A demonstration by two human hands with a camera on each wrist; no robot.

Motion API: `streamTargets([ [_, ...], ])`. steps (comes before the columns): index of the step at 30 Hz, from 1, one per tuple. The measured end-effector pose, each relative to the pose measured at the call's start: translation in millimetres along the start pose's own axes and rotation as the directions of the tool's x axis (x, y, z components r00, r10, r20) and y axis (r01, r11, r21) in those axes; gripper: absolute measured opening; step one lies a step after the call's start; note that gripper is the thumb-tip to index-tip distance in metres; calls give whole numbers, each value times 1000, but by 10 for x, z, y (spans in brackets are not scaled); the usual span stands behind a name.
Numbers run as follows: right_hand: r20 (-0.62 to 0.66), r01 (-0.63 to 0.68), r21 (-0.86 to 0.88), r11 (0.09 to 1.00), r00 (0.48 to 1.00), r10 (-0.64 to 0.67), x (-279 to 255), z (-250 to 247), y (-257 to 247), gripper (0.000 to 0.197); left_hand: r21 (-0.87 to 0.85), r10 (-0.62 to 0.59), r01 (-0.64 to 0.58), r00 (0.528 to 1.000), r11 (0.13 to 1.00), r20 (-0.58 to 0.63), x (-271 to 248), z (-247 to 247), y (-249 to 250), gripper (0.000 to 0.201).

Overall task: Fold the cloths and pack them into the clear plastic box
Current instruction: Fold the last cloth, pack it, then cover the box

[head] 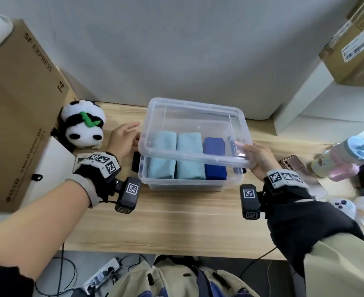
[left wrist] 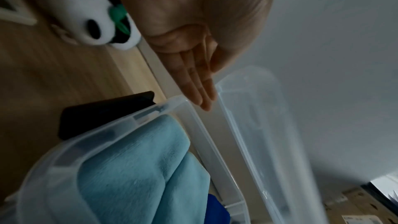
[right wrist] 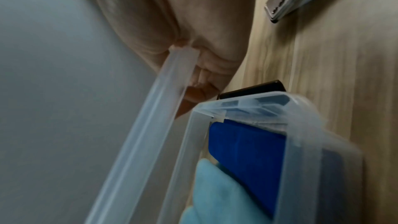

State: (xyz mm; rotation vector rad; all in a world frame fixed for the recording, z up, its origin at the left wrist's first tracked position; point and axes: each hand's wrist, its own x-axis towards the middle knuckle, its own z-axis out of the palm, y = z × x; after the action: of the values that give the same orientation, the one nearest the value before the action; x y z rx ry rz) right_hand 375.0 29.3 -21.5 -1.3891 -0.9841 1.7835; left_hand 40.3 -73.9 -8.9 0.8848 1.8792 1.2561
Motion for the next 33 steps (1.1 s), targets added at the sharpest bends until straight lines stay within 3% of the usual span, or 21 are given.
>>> streamTargets([
  [2, -73, 51, -133, 990, 995, -61, 8, 69, 64, 36, -12, -97, 97, 995, 995, 36, -28, 33, -92, 25],
  [4, -136, 94, -318, 943, 980, -143, 13, 164, 130, 25, 84, -95, 94, 995, 992, 6, -51, 76, -189, 26],
  [7, -141, 138, -570, 810, 955, -261, 66, 218, 254, 29, 142, -98, 104, 994, 984, -44, -69, 127, -317, 37],
  [10, -156, 74, -726, 684, 950, -269, 129, 184, 376, 25, 199, -124, 134, 990, 971, -63, -133, 164, -406, 40],
  [13, -171, 63, -693, 718, 954, -248, 108, 191, 439, 19, 194, -155, 166, 985, 967, -69, -152, 208, -474, 42],
  [15, -175, 46, -662, 748, 961, -214, 83, 196, 484, 32, 200, -174, 183, 983, 963, -64, -147, 236, -497, 43],
  [18, -201, 4, -678, 735, 961, -191, 78, 172, 527, 43, 204, -179, 188, 982, 961, -63, -141, 279, -534, 39],
  [25, -226, -7, -695, 719, 951, -210, 130, 111, 536, 38, 274, -196, 202, 979, 940, -48, -172, 311, -562, 42],
  [30, -245, -96, -714, 694, 962, -119, 121, 80, 384, 40, 348, -258, 247, 966, 904, -14, -116, 307, -513, 46],
  [33, -257, -190, -690, 698, 966, 10, 167, 50, 211, 36, 390, -305, 266, 951, 882, 40, -37, 276, -446, 41],
])
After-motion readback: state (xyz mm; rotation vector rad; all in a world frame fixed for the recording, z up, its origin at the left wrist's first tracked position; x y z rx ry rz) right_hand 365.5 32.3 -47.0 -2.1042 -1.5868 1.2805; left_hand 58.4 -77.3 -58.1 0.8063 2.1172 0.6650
